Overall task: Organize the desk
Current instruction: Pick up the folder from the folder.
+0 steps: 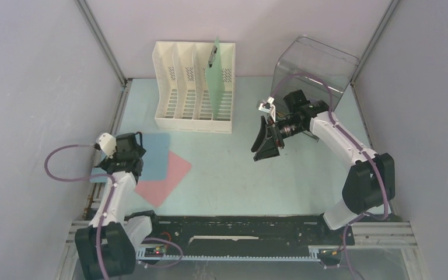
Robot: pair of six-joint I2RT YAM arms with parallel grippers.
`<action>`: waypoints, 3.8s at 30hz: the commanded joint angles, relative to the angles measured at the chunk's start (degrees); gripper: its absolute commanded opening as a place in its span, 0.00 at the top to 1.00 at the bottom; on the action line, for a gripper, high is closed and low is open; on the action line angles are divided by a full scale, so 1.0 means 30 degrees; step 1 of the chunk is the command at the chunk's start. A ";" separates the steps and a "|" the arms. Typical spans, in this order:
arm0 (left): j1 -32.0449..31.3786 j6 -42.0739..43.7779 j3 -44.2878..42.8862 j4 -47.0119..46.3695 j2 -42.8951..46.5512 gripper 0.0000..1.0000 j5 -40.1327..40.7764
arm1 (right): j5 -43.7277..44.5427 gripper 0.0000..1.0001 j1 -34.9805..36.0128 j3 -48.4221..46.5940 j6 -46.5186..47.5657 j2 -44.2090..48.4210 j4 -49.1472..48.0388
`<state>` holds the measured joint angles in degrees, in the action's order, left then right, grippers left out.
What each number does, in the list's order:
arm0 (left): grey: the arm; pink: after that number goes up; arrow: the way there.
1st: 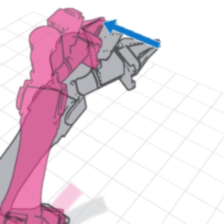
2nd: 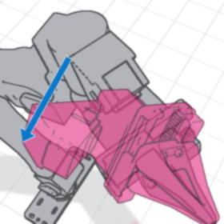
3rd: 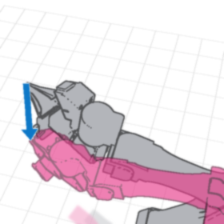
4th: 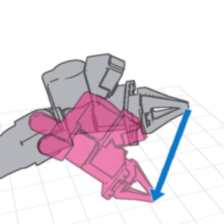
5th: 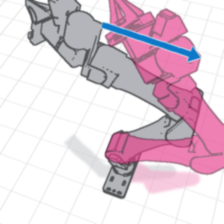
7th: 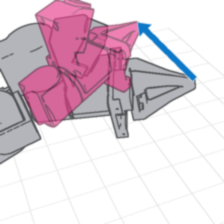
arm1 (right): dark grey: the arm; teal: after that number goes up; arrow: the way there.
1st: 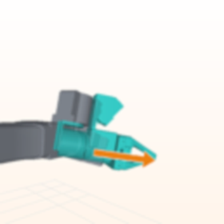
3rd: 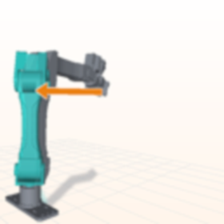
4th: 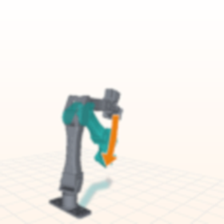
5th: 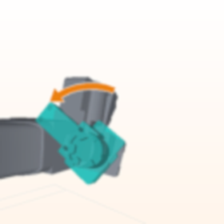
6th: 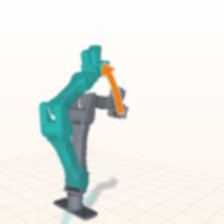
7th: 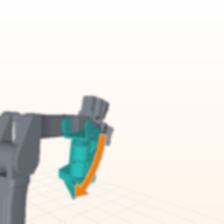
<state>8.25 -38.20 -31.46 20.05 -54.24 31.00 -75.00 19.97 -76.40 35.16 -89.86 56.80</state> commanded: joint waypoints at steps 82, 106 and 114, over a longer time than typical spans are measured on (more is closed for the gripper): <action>1.8560 0.0021 0.3789 -1.1891 -0.5385 0.30 -1.5539 | -0.3608 0.25 -0.2619 -0.3991 1.0859 -0.2239 1.1742; 1.9058 -0.2800 0.3126 -1.7340 -1.2355 0.78 -2.1070 | -0.3506 0.25 -0.2673 -0.4033 1.0960 -0.2140 1.1713; 1.8667 -0.3019 0.3895 -1.7949 -0.8968 0.99 -2.1038 | -0.3482 0.25 -0.2513 -0.4032 1.0995 -0.2023 1.1711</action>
<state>64.79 -44.64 -18.68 -34.24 -85.21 -28.05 -84.12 12.10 -87.20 66.78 -98.15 89.38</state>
